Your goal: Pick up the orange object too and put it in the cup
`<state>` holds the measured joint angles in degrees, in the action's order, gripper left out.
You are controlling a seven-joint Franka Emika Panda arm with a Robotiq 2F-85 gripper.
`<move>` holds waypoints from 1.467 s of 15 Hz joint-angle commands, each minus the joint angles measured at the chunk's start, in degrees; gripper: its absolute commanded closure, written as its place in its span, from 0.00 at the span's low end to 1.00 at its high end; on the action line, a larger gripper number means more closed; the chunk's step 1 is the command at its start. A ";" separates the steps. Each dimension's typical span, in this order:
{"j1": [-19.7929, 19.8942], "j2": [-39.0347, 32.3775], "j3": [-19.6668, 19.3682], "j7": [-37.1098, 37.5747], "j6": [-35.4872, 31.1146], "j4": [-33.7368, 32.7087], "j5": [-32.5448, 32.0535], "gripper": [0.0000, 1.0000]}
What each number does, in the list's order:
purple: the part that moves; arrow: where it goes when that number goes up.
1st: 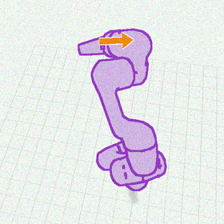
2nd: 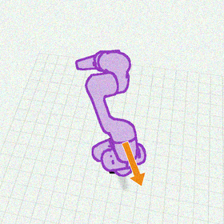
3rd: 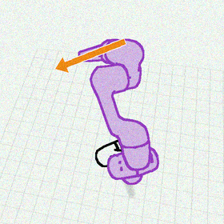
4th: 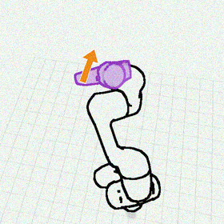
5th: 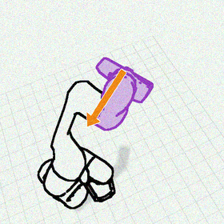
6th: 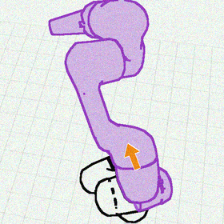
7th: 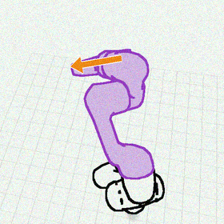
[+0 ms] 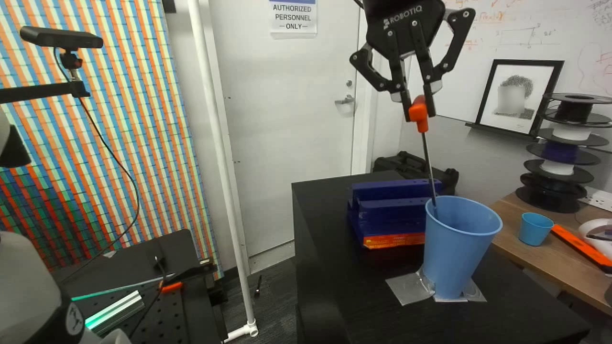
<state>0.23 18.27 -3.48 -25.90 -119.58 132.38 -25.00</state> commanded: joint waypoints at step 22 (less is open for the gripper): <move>2.19 8.67 -3.08 11.54 17.03 -0.33 21.26 0.00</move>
